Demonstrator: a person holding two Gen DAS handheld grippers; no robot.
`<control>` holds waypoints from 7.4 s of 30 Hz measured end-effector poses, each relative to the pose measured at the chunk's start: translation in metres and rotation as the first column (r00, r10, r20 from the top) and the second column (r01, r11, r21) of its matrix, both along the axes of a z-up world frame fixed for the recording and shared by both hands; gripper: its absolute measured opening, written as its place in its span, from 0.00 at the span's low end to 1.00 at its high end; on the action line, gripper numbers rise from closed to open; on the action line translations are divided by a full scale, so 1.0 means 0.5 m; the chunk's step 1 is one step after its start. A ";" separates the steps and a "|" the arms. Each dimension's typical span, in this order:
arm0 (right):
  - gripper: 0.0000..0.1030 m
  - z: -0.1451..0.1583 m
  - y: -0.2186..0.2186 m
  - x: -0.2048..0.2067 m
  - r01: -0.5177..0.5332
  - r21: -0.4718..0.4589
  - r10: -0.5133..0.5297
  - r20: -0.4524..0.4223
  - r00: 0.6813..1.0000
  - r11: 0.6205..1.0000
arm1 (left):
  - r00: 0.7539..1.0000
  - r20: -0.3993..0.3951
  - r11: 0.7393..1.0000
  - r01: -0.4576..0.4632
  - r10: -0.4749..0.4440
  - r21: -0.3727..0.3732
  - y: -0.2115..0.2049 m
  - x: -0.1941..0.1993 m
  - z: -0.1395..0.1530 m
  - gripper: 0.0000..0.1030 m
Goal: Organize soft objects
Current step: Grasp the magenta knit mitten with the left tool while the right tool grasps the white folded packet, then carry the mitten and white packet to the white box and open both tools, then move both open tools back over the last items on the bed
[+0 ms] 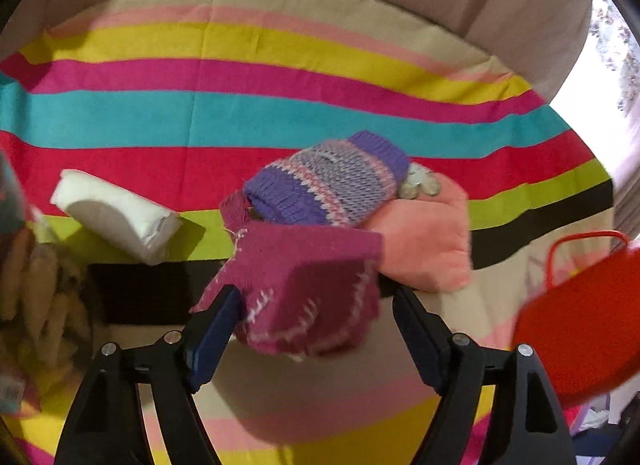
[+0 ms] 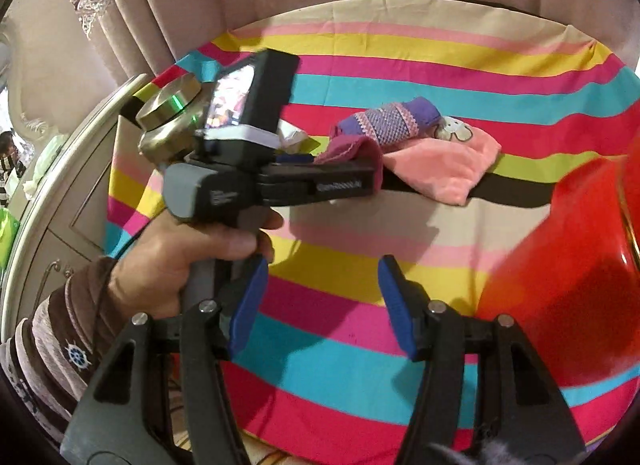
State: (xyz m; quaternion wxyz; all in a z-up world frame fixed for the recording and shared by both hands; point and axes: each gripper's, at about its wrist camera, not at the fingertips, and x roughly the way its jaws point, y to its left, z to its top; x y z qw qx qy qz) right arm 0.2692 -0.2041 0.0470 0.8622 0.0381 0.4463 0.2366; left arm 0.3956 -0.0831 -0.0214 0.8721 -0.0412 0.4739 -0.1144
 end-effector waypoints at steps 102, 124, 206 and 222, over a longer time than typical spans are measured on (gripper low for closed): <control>0.41 0.056 0.033 -0.099 0.013 -0.090 0.011 0.261 0.965 0.996 | 0.883 0.324 0.940 -0.331 0.339 -0.083 0.246 -0.545 0.203 0.19; 0.41 0.041 -0.365 -0.381 0.339 -0.091 -0.320 0.178 0.931 0.936 | 0.962 0.274 0.989 0.063 -0.024 -0.134 -0.078 -0.636 0.217 0.19; 0.68 -0.007 -0.151 -0.360 0.156 -0.147 -0.155 0.025 0.988 0.977 | 0.987 0.163 0.994 -0.007 -0.012 0.113 -0.026 -0.559 0.138 0.68; 0.68 0.008 -0.040 -0.166 0.198 -0.120 -0.190 0.073 0.979 0.973 | 0.971 0.233 0.989 -0.077 0.045 0.128 0.081 -0.424 0.204 0.68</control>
